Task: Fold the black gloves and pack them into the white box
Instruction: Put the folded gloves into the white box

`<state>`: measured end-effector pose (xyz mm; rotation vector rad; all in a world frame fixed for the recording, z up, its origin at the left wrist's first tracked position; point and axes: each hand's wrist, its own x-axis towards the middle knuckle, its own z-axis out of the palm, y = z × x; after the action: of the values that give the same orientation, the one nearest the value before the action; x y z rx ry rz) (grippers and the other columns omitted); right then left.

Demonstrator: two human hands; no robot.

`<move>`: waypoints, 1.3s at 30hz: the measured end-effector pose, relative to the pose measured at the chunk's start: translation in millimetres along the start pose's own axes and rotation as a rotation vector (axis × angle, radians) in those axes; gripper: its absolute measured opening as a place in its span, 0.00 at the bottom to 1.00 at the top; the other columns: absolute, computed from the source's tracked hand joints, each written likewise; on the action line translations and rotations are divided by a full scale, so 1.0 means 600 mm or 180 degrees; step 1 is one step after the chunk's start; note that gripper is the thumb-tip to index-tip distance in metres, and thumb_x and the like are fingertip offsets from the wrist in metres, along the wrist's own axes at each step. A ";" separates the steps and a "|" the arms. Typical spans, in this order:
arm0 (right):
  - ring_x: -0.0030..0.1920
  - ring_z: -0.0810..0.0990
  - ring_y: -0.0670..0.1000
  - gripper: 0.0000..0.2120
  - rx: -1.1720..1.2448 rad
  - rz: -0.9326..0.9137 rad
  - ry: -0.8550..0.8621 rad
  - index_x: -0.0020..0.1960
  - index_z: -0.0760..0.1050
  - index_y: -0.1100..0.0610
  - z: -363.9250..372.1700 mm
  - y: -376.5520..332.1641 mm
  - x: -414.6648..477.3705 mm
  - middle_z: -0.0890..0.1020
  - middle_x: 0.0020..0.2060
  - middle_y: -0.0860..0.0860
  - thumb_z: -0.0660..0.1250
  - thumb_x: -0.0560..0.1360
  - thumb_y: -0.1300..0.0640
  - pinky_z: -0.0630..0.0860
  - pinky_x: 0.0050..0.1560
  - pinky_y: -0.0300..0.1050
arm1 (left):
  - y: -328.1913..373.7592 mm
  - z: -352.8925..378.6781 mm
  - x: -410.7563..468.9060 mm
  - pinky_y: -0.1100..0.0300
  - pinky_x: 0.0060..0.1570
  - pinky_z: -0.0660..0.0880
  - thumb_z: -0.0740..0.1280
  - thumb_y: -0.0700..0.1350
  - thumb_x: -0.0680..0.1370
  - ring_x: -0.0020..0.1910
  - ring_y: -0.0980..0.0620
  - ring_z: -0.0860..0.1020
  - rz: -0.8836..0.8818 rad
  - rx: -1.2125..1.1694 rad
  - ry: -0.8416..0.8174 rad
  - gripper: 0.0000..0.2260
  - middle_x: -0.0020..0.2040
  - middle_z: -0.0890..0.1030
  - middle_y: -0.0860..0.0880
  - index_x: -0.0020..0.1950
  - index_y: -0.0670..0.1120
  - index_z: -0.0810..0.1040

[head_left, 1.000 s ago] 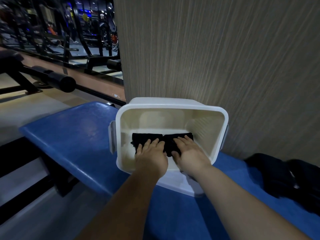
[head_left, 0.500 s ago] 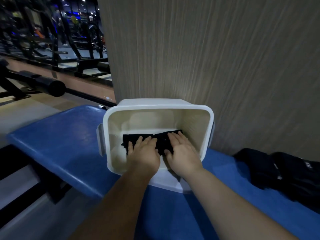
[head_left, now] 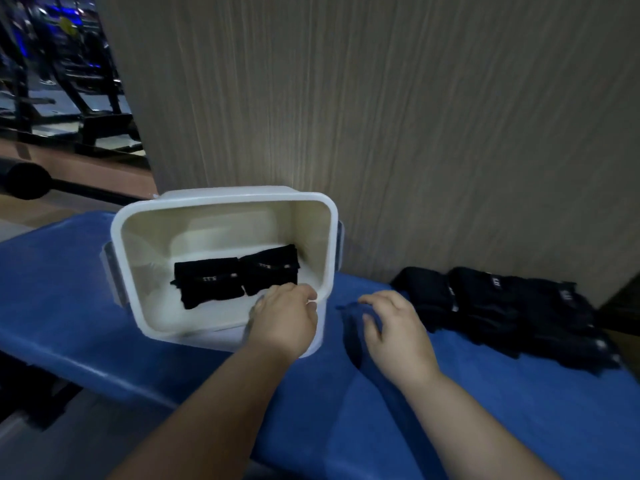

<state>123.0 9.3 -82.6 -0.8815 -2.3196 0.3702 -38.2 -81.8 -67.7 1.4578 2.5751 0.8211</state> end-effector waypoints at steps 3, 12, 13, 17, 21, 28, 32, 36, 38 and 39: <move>0.60 0.74 0.50 0.16 -0.0113 0.0233 0.0177 0.61 0.77 0.57 -0.038 0.045 -0.019 0.77 0.56 0.49 0.66 0.74 0.64 0.69 0.62 0.40 | 0.038 0.035 -0.004 0.51 0.55 0.73 0.59 0.49 0.78 0.54 0.49 0.76 0.0130 -0.0293 -0.0226 0.10 0.51 0.80 0.52 0.54 0.54 0.78; 0.62 0.74 0.53 0.19 0.0028 0.0749 0.0383 0.64 0.74 0.56 -0.069 0.105 -0.052 0.76 0.58 0.50 0.65 0.74 0.63 0.73 0.62 0.47 | 0.169 0.106 0.003 0.62 0.49 0.69 0.57 0.51 0.82 0.51 0.55 0.74 -0.0114 -0.1201 -0.0823 0.13 0.59 0.78 0.50 0.63 0.48 0.73; 0.61 0.74 0.52 0.19 0.0078 0.0772 0.0402 0.64 0.74 0.55 -0.069 0.107 -0.053 0.76 0.58 0.50 0.65 0.74 0.63 0.73 0.61 0.47 | 0.177 0.112 0.009 0.62 0.48 0.67 0.57 0.52 0.82 0.49 0.55 0.73 -0.0153 -0.1235 -0.0824 0.14 0.58 0.78 0.50 0.63 0.48 0.73; 0.56 0.75 0.50 0.17 0.0220 0.0769 0.0696 0.62 0.76 0.54 -0.080 0.112 -0.051 0.75 0.54 0.48 0.65 0.75 0.63 0.75 0.56 0.45 | 0.203 0.132 0.036 0.59 0.50 0.70 0.58 0.53 0.81 0.54 0.51 0.75 -0.0258 -0.1271 -0.0620 0.13 0.58 0.76 0.49 0.61 0.48 0.73; 0.53 0.75 0.49 0.16 0.0386 0.0984 0.1189 0.61 0.76 0.55 -0.100 0.121 -0.045 0.72 0.50 0.44 0.65 0.74 0.65 0.71 0.53 0.40 | 0.244 0.143 0.055 0.57 0.51 0.73 0.61 0.51 0.80 0.52 0.51 0.75 0.0015 -0.1338 -0.0257 0.06 0.53 0.76 0.50 0.51 0.51 0.74; 0.52 0.75 0.50 0.20 0.0380 0.1473 0.1269 0.68 0.70 0.55 -0.132 0.136 -0.037 0.72 0.53 0.47 0.62 0.76 0.63 0.73 0.48 0.44 | 0.325 0.146 0.069 0.57 0.49 0.74 0.57 0.51 0.82 0.52 0.48 0.78 0.0307 -0.1043 -0.0484 0.13 0.51 0.82 0.47 0.56 0.46 0.78; 0.54 0.73 0.50 0.22 0.0311 0.1679 0.0982 0.72 0.65 0.55 -0.146 0.151 -0.037 0.72 0.59 0.50 0.60 0.78 0.61 0.68 0.46 0.41 | 0.359 0.143 0.076 0.53 0.50 0.76 0.55 0.56 0.82 0.51 0.46 0.79 0.0156 -0.0698 -0.0847 0.19 0.50 0.82 0.45 0.54 0.43 0.78; 0.58 0.73 0.52 0.24 0.0333 0.1775 0.0755 0.73 0.63 0.55 -0.152 0.157 -0.038 0.70 0.63 0.52 0.58 0.78 0.62 0.68 0.48 0.41 | 0.376 0.149 0.079 0.54 0.48 0.77 0.58 0.58 0.80 0.51 0.46 0.79 0.0034 -0.0495 -0.0965 0.22 0.53 0.81 0.45 0.60 0.42 0.76; 0.58 0.73 0.52 0.24 0.0366 0.1795 0.0720 0.74 0.62 0.55 -0.153 0.159 -0.037 0.70 0.64 0.52 0.58 0.78 0.63 0.68 0.48 0.41 | 0.381 0.153 0.079 0.54 0.48 0.77 0.61 0.58 0.78 0.51 0.47 0.79 -0.0019 -0.0599 -0.0930 0.22 0.55 0.80 0.46 0.62 0.43 0.73; 0.58 0.72 0.51 0.24 0.0381 0.1803 0.0715 0.74 0.62 0.55 -0.154 0.160 -0.036 0.70 0.64 0.52 0.58 0.78 0.63 0.68 0.48 0.41 | 0.384 0.154 0.079 0.54 0.49 0.77 0.62 0.58 0.78 0.51 0.47 0.79 -0.0040 -0.0666 -0.0914 0.22 0.55 0.79 0.47 0.63 0.43 0.72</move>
<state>242.8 69.1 -65.2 -1.4342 -1.7950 0.6018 143.3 89.1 -26.8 1.3827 2.2155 0.7867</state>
